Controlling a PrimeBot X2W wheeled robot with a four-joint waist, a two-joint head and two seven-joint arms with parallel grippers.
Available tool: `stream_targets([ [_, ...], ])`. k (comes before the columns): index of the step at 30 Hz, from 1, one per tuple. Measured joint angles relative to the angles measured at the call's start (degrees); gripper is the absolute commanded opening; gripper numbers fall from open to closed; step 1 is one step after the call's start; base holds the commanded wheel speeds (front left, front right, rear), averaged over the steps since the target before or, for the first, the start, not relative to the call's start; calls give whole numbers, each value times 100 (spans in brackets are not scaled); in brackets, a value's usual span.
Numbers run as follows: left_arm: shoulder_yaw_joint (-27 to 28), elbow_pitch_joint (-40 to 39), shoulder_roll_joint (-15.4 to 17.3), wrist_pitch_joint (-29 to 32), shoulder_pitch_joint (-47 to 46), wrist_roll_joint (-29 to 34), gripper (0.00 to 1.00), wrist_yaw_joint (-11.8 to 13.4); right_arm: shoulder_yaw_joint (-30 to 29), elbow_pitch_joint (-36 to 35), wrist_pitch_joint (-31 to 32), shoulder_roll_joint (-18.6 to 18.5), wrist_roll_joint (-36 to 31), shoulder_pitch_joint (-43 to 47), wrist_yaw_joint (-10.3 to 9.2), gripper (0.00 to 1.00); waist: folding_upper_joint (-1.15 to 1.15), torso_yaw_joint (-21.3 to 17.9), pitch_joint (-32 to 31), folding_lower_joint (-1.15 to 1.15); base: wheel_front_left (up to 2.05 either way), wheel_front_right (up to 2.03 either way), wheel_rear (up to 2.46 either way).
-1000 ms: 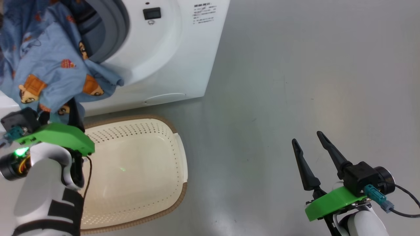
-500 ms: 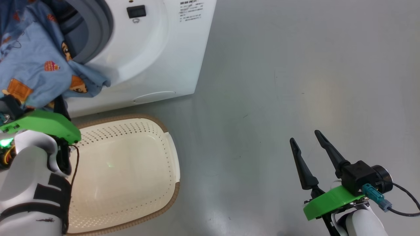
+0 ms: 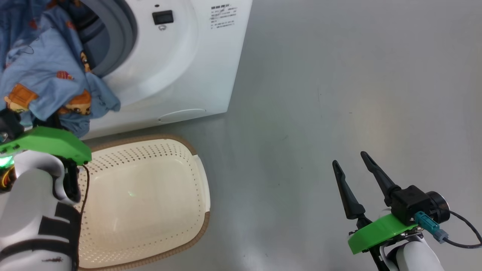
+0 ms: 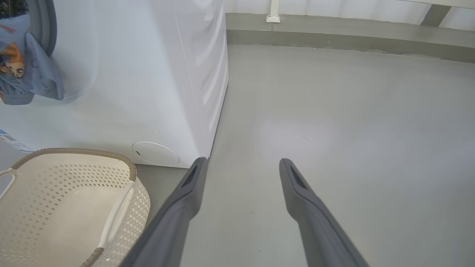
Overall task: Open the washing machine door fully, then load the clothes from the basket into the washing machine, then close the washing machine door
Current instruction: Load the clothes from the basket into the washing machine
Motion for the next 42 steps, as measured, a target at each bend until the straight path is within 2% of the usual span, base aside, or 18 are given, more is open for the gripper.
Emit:
stream_targets([
  [7, 172, -1113, -124, -4, 550, 96, 0, -93, -10, 33, -1, 9, 0, 3, 0, 100, 0, 73, -193, 0, 0, 0, 0],
  [15, 186, -2059, -148, -22, 606, 183, 0, -93, -8, 16, -1, 23, 4, 7, 0, 100, 0, 130, -187, 0, 0, 0, 0],
  [21, 107, -2296, 115, 343, -3, 350, 0, -79, 60, 2, -2, 31, 57, -3, 0, 100, 0, 83, 29, 0, 0, 0, 0],
  [31, 88, -1831, 733, 1036, -1341, 435, 0, -34, 142, 24, -7, 52, 290, -339, 0, 100, 0, -225, 476, 0, 0, 0, 0],
  [35, -57, -1447, 983, 1068, -1869, 700, 0, -5, 174, 32, -7, 65, 318, -386, 0, 100, 0, -382, 667, 0, 0, 0, 0],
  [42, -98, -641, 1166, 1037, -2764, 748, 0, 91, 243, 32, -7, 90, 398, -577, 0, 100, 0, -641, 996, 0, 0, 0, 0],
])
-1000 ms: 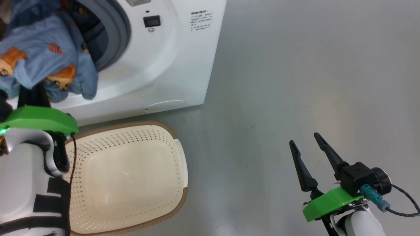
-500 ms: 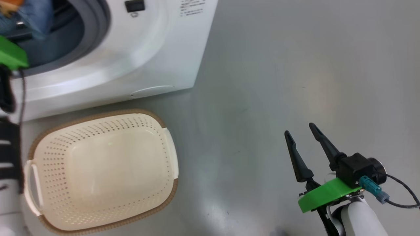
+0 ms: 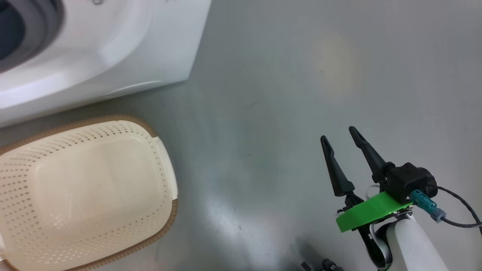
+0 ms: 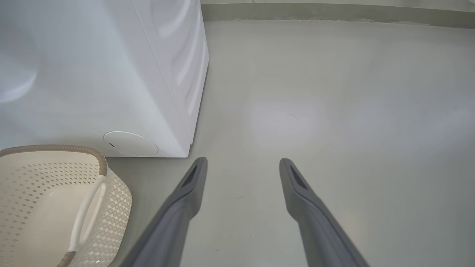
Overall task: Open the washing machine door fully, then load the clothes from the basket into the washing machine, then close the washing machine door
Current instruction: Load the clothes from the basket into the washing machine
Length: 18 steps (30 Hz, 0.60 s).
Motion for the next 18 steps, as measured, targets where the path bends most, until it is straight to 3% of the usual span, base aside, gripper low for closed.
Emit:
stream_targets([
  [7, -174, 844, 283, -155, -727, 179, 0, -26, 47, 2, 0, 13, 147, -38, 0, 100, 0, -203, 304, 0, 0, 0, 0],
  [18, -380, 1760, 325, -494, -1229, 308, 0, -25, 76, 4, 0, 27, 166, -140, 0, 100, 0, -269, 475, 0, 0, 0, 0],
])
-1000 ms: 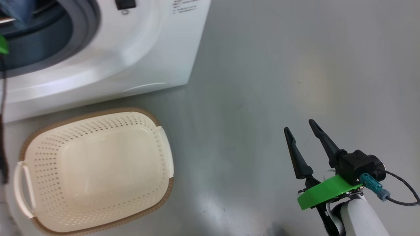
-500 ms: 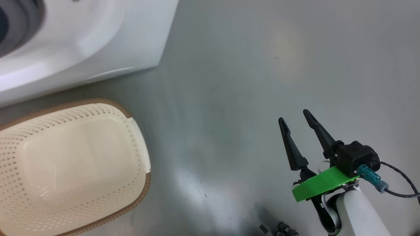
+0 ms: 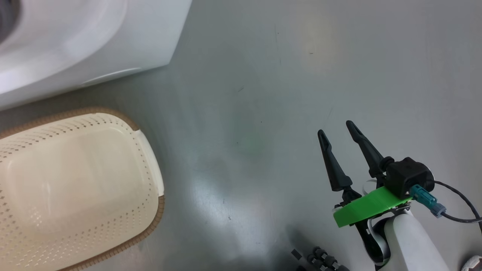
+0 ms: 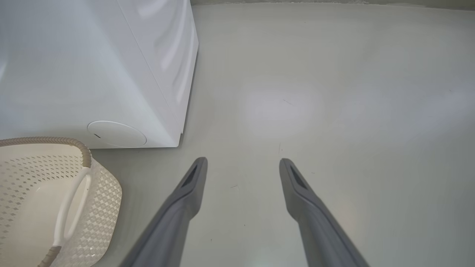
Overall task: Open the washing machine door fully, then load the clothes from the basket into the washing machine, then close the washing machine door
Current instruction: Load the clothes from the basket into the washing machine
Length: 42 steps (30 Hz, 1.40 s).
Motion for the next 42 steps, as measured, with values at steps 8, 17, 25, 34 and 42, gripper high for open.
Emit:
stream_targets([
  [8, -111, 358, -38, -342, -42, 23, 100, -103, 2, 34, 0, 1, -4, -31, 0, 100, 0, 99, -139, 0, 0, 0, 0],
  [17, -132, 411, -396, -544, 567, -146, 100, -367, -83, 54, 0, -9, -172, 65, 0, 100, 0, 302, -566, 0, 0, 0, 0],
  [25, -123, -457, -776, -568, 1696, -381, 100, -514, -250, 21, 0, -148, -282, 408, 0, 100, 0, 634, -1070, 0, 0, 0, 0],
  [34, -227, -1349, -1032, -568, 3096, -436, 100, -614, -265, -56, 18, -220, -379, 636, 0, 100, 0, 1071, -1622, 0, 0, 0, 0],
  [42, -304, -2317, -1167, -568, 4307, -446, 100, -633, -346, -149, 163, -235, -397, 903, 0, 100, 0, 1385, -2121, 0, 0, 0, 0],
])
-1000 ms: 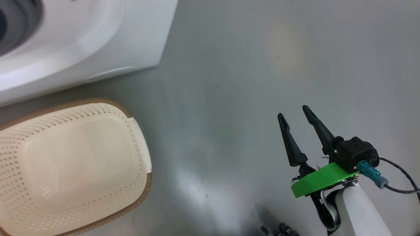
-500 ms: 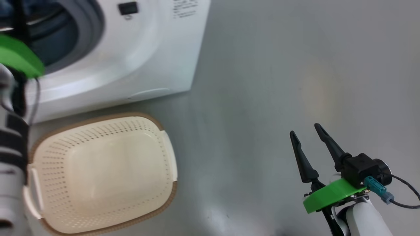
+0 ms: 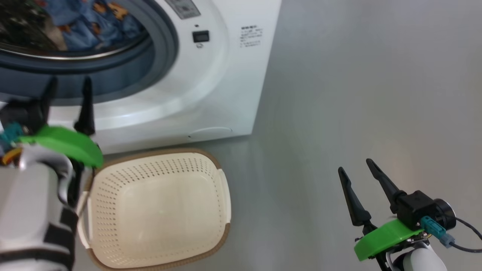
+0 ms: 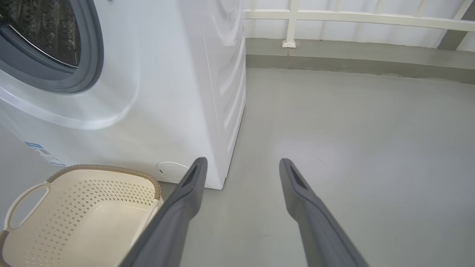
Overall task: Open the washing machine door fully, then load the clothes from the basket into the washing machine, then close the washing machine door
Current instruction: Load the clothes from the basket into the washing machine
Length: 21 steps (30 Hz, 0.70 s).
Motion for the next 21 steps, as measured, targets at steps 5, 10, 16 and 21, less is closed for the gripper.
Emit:
stream_targets([
  [5, 2, -624, -134, 0, 910, -96, 100, 3, -29, -42, 51, 5, -24, 152, 0, 100, 0, 159, -344, 0, 0, 0, 0],
  [10, -84, -1199, -260, 0, 1808, -140, 100, 71, -108, -82, 52, 45, -25, 340, 0, 100, 0, 285, -720, 0, 0, 0, 0],
  [16, -222, -1706, -466, 1, 2670, -144, 100, 214, -201, -138, 56, 140, -25, 604, 0, 100, 0, 420, -1149, 0, 0, 0, 0],
  [21, -187, -2104, -504, 1, 3215, -247, 100, 377, -222, -183, 57, 180, -25, 804, 0, 100, 0, 511, -1468, 0, 0, 0, 0],
])
